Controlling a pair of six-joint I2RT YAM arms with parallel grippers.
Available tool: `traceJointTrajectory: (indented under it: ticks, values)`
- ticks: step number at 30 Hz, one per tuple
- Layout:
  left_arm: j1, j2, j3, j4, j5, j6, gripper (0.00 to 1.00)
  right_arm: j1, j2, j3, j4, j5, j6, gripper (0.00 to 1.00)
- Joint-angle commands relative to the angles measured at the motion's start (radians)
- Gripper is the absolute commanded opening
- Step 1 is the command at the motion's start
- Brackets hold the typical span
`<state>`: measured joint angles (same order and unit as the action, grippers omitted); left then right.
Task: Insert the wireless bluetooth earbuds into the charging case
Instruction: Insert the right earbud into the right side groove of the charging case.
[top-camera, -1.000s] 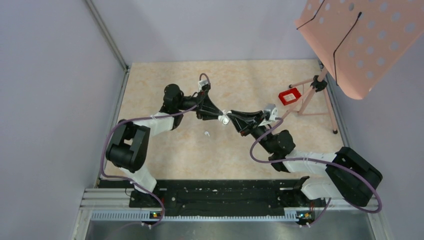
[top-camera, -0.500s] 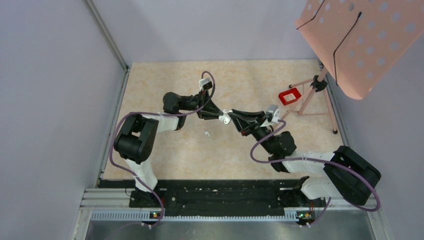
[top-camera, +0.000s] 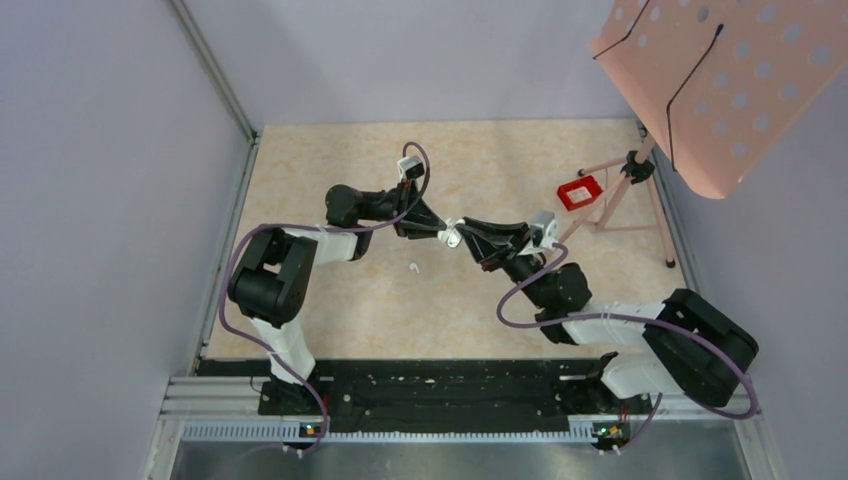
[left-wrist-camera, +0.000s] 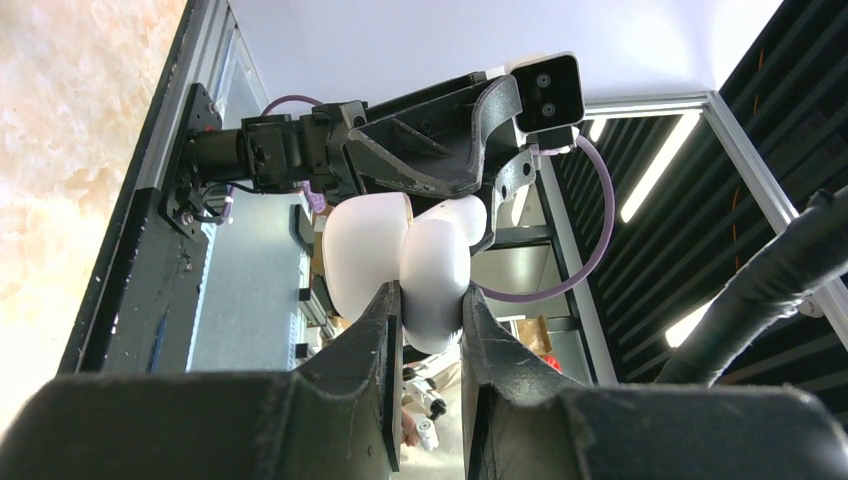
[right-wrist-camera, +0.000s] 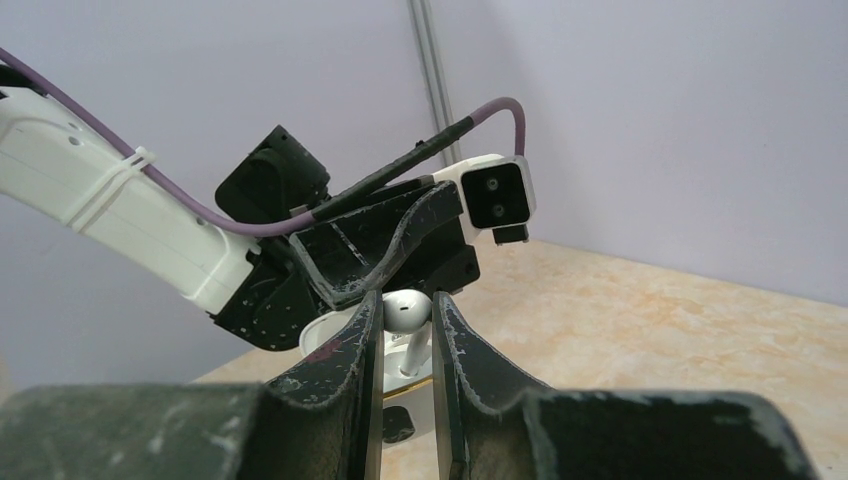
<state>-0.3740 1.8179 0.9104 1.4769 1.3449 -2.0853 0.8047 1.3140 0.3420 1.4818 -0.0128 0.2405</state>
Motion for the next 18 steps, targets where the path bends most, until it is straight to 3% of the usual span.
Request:
traceJointTrajectory:
  ticks: [1,18]
  values:
    - [-0.004,-0.011,0.012,0.143,0.004,-0.199,0.0,0.002,0.019,0.033,0.021,0.021,-0.063,0.0]
    - [-0.015,-0.015,0.007,0.143,0.01,-0.195,0.0,0.001,0.071,0.053,0.07,0.053,-0.083,0.0]
